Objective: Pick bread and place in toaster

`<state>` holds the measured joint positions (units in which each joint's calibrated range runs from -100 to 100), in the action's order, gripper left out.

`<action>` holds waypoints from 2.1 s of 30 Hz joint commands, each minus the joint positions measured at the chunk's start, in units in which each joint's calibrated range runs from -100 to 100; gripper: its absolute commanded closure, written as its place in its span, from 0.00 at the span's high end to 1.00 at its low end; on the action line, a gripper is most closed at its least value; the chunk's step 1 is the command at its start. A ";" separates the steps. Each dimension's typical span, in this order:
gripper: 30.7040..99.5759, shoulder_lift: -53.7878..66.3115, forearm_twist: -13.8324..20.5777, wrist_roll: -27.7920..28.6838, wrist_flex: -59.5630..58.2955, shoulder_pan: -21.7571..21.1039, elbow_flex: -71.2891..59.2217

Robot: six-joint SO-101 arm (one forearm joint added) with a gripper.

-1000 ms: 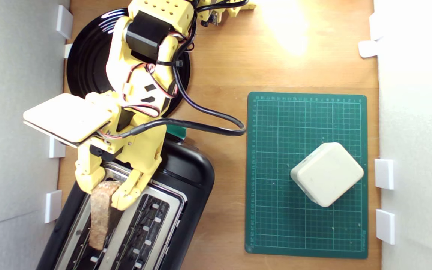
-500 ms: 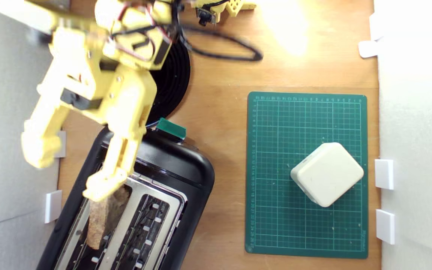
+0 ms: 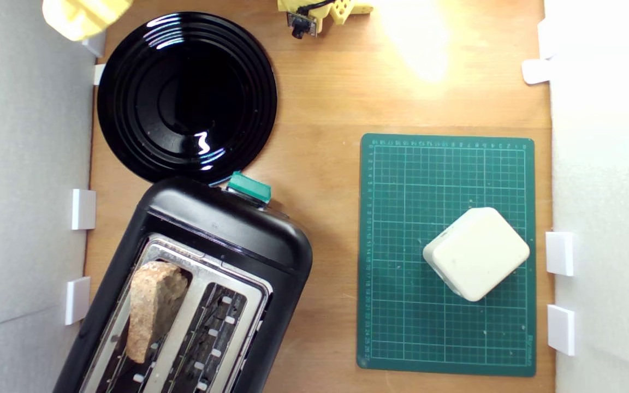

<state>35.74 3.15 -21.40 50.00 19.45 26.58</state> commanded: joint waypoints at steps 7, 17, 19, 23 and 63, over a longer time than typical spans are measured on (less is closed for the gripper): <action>0.84 9.93 -0.89 15.88 8.28 -5.59 -10.83; 0.84 25.66 -0.98 12.27 8.36 -11.88 -37.80; 0.84 29.15 -0.98 10.59 8.36 -12.92 -44.33; 0.84 35.81 -1.07 6.88 8.36 -13.33 -56.50; 0.29 63.51 0.02 -3.37 8.28 -19.53 -123.50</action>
<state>98.32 2.53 -24.55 58.14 0.14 -96.21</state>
